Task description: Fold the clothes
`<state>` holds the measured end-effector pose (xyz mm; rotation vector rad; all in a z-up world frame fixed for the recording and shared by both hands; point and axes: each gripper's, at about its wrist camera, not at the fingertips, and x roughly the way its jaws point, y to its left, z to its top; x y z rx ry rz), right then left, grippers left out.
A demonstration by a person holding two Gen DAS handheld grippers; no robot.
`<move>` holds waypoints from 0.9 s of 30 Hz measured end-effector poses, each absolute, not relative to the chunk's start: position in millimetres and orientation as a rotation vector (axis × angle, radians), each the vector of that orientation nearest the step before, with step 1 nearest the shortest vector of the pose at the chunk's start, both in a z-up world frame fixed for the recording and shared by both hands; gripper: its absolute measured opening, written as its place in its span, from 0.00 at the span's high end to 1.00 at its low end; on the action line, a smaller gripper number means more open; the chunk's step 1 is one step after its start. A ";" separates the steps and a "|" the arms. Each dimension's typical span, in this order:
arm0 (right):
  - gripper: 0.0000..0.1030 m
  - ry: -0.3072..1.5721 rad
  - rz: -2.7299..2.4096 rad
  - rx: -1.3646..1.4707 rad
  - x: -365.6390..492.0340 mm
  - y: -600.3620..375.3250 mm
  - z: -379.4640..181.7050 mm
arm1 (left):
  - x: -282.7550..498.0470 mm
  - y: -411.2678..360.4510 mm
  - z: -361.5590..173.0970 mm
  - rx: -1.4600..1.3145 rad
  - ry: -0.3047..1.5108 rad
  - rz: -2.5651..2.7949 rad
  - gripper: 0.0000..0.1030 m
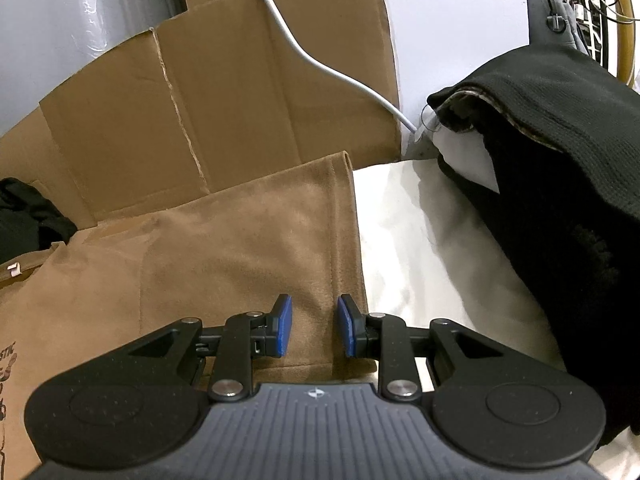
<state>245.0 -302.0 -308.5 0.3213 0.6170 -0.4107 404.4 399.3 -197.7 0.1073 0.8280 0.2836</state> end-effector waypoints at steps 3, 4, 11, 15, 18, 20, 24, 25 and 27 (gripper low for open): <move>0.72 0.614 -0.404 0.331 243.3 -302.5 -306.7 | 390.8 402.9 -199.1 0.066 0.859 0.271 0.34; 0.72 0.612 -0.400 0.332 242.2 -302.2 -305.4 | 385.2 404.6 -199.1 0.040 0.869 0.266 0.34; 0.72 0.594 -0.380 0.339 235.6 -302.4 -294.5 | 349.4 415.8 -200.5 -0.174 0.939 0.244 0.34; 0.72 0.585 -0.381 0.345 233.1 -304.5 -289.8 | 337.3 417.8 -208.4 -0.254 0.974 0.262 0.35; 0.72 0.583 -0.376 0.347 232.1 -304.4 -288.5 | 333.5 415.1 -217.6 -0.284 1.012 0.248 0.36; 0.72 0.588 -0.372 0.349 232.6 -304.1 -288.9 | 332.7 412.6 -225.1 -0.290 1.042 0.247 0.36; 0.72 0.593 -0.366 0.351 234.2 -303.3 -290.2 | 329.4 410.1 -232.8 -0.333 1.052 0.226 0.50; 0.72 0.594 -0.365 0.351 234.3 -303.2 -290.6 | 331.2 409.0 -234.4 -0.331 1.057 0.215 0.57; 0.72 0.597 -0.365 0.352 234.7 -303.0 -291.3 | 336.1 409.0 -235.7 -0.337 1.062 0.203 0.69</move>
